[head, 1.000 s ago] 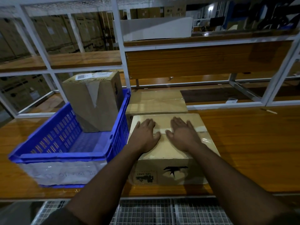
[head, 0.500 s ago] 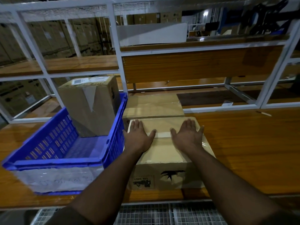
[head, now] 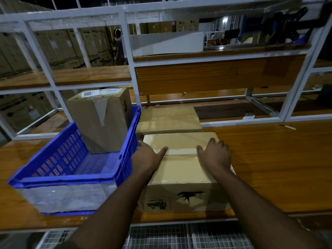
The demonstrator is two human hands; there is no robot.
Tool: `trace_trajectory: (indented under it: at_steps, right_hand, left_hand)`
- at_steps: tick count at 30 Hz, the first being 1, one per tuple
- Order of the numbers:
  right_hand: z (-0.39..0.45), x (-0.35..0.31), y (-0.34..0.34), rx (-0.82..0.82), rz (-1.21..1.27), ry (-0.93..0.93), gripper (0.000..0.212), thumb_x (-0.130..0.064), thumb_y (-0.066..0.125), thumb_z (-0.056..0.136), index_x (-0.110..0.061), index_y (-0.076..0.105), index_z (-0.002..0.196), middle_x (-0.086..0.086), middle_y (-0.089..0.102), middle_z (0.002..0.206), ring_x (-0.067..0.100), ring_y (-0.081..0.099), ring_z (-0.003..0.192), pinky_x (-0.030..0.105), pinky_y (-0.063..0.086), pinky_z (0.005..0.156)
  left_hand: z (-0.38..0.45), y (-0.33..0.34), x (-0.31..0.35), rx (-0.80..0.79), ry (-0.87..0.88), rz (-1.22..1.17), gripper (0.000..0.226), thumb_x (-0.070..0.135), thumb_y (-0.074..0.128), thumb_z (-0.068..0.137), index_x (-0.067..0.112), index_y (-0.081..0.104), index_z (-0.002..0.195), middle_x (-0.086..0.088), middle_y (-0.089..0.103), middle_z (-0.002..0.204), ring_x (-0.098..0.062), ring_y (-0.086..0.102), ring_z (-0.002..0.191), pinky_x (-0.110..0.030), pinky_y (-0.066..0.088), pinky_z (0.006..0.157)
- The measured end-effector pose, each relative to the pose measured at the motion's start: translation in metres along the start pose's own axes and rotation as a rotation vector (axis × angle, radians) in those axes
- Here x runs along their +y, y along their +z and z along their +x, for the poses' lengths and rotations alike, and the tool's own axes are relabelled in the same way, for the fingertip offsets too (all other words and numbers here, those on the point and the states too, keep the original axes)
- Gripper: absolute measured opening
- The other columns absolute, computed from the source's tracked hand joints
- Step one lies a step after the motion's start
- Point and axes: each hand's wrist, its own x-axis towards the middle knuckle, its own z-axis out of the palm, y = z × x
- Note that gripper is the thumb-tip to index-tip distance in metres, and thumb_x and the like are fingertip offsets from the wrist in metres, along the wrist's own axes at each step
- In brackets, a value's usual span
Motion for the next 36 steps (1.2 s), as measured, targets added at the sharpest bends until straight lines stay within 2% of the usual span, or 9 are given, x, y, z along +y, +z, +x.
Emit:
trace_trajectory:
  at_steps: [4,8,13,17,21,24,28,31,36]
  right_hand:
    - [-0.019,0.007,-0.006,0.116,0.076,-0.016,0.060,-0.062,0.047,0.094,-0.017,0.048,0.134,0.014,0.055,0.132,0.029,0.054,0.116,0.041,0.049,0.093]
    - [-0.035,0.012,-0.020,0.215,0.201,0.010,0.082,-0.063,0.051,0.091,-0.018,0.023,0.154,0.018,0.045,0.139,0.032,0.047,0.123,0.046,0.046,0.099]
    - [-0.040,0.012,-0.045,0.464,0.445,0.044,0.086,-0.062,0.049,0.092,-0.019,0.013,0.157,0.018,0.043,0.132,0.033,0.042,0.116,0.048,0.043,0.095]
    - [-0.039,0.017,-0.053,0.474,0.645,0.037,0.079,-0.061,0.035,0.100,-0.019,0.006,0.159,0.017,0.040,0.146,0.032,0.041,0.128,0.035,0.034,0.091]
    - [-0.046,0.028,-0.036,0.323,0.576,0.082,0.075,-0.064,0.028,0.095,-0.021,0.019,0.156,0.015,0.042,0.143,0.032,0.045,0.126,0.041,0.042,0.085]
    - [-0.050,0.032,-0.028,0.294,0.512,0.114,0.064,-0.054,0.038,0.099,-0.014,0.032,0.148,0.016,0.046,0.136,0.030,0.049,0.117,0.037,0.044,0.079]
    - [-0.046,0.026,-0.041,0.362,0.425,0.076,0.054,-0.035,0.051,0.097,-0.010,0.040,0.143,0.016,0.046,0.134,0.032,0.044,0.124,0.048,0.041,0.099]
    - [-0.040,0.017,-0.048,0.430,0.309,-0.140,0.044,-0.025,0.057,0.094,-0.011,0.051,0.135,0.011,0.054,0.133,0.027,0.046,0.130,0.051,0.029,0.116]
    - [-0.043,0.002,-0.042,0.370,0.285,-0.306,0.034,-0.032,0.049,0.099,-0.014,0.069,0.119,0.005,0.069,0.123,0.019,0.060,0.121,0.043,0.030,0.117]
  left_hand:
    - [-0.027,-0.007,-0.003,0.114,0.008,-0.067,0.114,0.084,0.042,0.084,0.005,0.011,0.160,-0.019,0.046,0.150,-0.035,0.058,0.123,-0.043,0.051,0.089]
    - [-0.051,-0.016,-0.009,0.243,0.044,-0.200,0.110,0.080,0.050,0.083,0.014,0.008,0.161,-0.014,0.046,0.152,-0.034,0.057,0.125,-0.045,0.052,0.089]
    - [-0.077,-0.022,-0.009,0.477,0.157,-0.568,0.106,0.068,0.067,0.082,0.029,0.007,0.160,-0.005,0.040,0.157,-0.027,0.050,0.134,-0.046,0.049,0.098]
    - [-0.081,-0.022,-0.014,0.527,0.152,-0.711,0.091,0.070,0.050,0.092,0.036,0.001,0.160,-0.007,0.025,0.164,-0.031,0.044,0.139,-0.052,0.051,0.097]
    - [-0.085,-0.014,-0.023,0.465,0.145,-0.681,0.074,0.065,0.042,0.095,0.029,0.022,0.157,-0.007,0.032,0.153,-0.028,0.054,0.121,-0.037,0.050,0.077]
    - [-0.083,-0.012,-0.024,0.446,0.112,-0.679,0.075,0.070,0.039,0.090,0.024,0.036,0.149,-0.003,0.038,0.143,-0.022,0.054,0.116,-0.033,0.046,0.076]
    - [-0.079,-0.017,-0.019,0.500,0.157,-0.633,0.062,0.058,0.043,0.100,0.020,0.038,0.149,-0.004,0.041,0.146,-0.020,0.045,0.131,-0.042,0.049,0.096]
    - [-0.069,-0.026,-0.010,0.540,0.358,-0.431,0.056,0.044,0.045,0.098,0.017,0.044,0.147,-0.003,0.047,0.151,-0.016,0.031,0.148,-0.049,0.022,0.123]
    - [-0.062,-0.035,0.004,0.336,0.516,-0.102,0.060,0.059,0.033,0.103,0.020,0.054,0.144,0.000,0.054,0.149,-0.012,0.041,0.144,-0.038,0.024,0.123]
